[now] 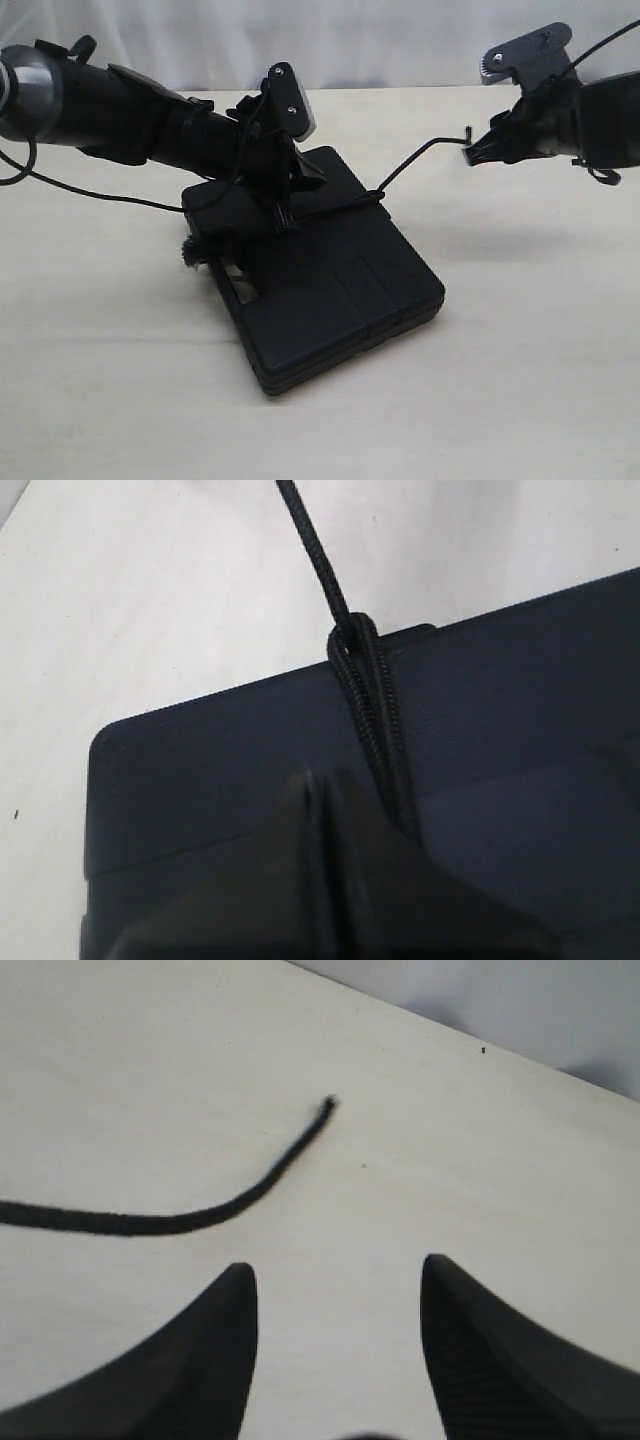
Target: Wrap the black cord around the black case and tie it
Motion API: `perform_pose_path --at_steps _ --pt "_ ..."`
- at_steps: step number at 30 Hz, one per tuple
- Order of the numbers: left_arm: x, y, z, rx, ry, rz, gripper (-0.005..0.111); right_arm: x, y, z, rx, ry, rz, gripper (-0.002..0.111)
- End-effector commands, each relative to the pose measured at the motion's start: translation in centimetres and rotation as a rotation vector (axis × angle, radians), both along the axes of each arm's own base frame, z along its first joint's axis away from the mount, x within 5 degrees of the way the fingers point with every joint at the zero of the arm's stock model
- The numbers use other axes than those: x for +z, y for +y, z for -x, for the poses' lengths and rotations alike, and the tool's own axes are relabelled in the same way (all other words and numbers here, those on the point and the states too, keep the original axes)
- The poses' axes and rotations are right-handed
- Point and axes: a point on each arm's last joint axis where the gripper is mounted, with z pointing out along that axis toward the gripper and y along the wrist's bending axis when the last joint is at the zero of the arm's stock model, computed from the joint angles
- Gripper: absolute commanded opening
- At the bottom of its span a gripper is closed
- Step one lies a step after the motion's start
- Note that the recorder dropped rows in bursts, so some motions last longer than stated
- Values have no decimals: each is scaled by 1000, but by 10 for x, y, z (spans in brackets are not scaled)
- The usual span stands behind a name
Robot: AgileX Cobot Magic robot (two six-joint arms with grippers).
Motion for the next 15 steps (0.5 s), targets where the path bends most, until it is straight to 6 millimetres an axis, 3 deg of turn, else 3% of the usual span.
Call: perform_pose_path --at_steps 1,6,8,11,15 --pt "5 -1 2 -2 -2 17 0 7 -17 14 -166 22 33 48" --pt "5 -1 2 -1 0 18 0 6 -17 18 -142 45 54 45" --pt "5 -1 2 -1 0 18 0 -3 -5 21 -26 68 -26 34" --pt "6 -1 2 -1 -4 19 0 -15 14 30 179 106 -124 7" --pt "22 6 -3 142 -9 34 0 -19 21 35 229 122 -192 4"
